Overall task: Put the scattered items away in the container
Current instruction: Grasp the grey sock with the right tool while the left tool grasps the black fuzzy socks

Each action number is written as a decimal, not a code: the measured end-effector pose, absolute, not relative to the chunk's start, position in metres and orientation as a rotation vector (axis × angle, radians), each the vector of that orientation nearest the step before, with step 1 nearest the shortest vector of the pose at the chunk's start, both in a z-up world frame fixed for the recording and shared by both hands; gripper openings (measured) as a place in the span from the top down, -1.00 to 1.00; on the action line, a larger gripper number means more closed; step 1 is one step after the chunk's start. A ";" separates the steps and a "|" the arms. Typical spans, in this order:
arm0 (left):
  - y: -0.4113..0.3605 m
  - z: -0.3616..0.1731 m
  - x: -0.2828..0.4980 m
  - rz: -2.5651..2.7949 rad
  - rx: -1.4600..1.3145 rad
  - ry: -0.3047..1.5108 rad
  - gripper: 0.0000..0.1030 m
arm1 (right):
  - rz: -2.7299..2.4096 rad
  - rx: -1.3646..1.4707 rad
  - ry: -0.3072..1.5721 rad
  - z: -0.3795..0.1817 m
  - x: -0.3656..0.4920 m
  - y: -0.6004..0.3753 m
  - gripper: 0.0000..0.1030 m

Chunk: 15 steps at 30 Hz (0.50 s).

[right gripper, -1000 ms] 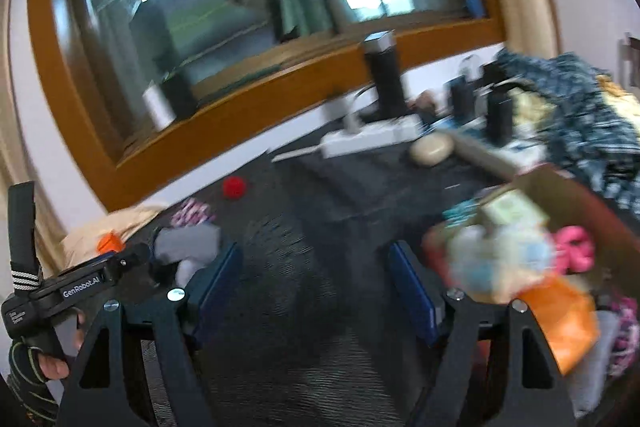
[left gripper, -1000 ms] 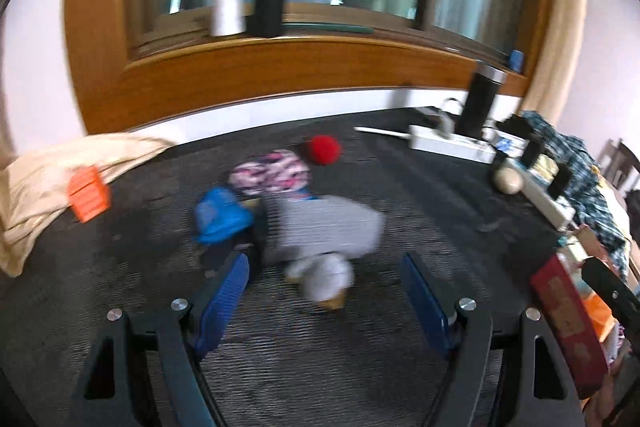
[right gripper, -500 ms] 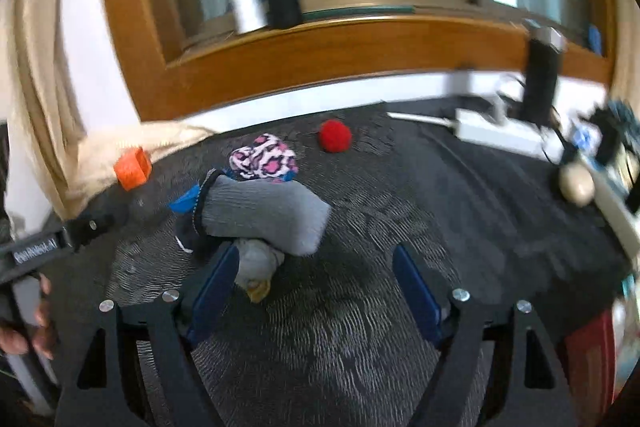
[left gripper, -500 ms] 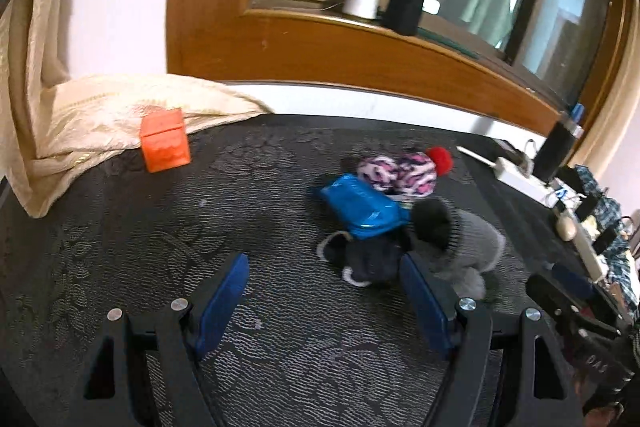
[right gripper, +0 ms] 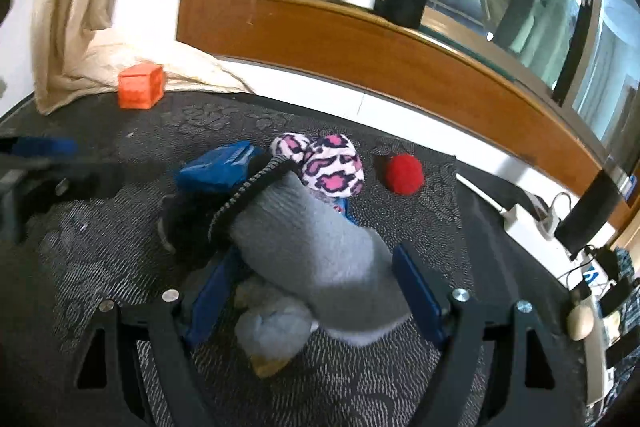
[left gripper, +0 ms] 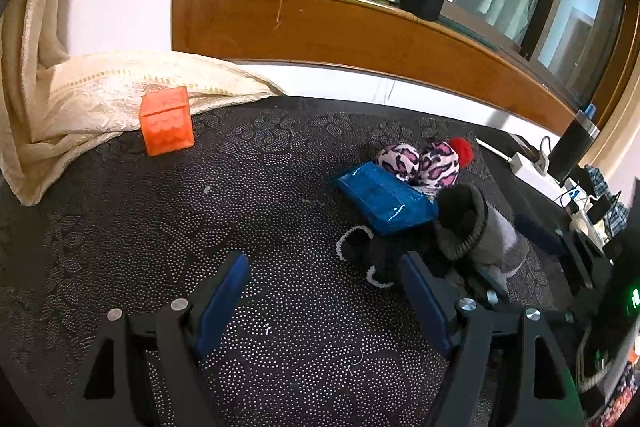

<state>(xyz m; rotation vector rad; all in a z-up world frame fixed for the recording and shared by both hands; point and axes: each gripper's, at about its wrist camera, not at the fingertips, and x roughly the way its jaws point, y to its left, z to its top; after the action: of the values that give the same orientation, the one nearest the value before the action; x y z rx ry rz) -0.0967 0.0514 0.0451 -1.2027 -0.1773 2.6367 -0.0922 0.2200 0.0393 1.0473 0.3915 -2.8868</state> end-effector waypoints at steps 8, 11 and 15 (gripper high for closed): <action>0.052 0.037 -0.100 2.630 -1.229 -0.170 -0.55 | -2.919 1.218 -0.031 0.034 -0.113 0.274 0.18; 0.054 0.034 -0.100 2.625 -1.228 -0.161 -0.55 | -2.931 1.234 -0.221 0.040 -0.106 0.299 0.46; 0.055 0.031 -0.100 2.621 -1.228 -0.158 -0.55 | -2.979 1.151 -0.370 0.062 -0.084 0.320 0.49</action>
<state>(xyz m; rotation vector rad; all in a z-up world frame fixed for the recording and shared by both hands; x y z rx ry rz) -0.1002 0.0552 0.0309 -1.2281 -0.1580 2.6206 -0.0843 0.3205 0.0625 1.1515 -0.3696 -2.9791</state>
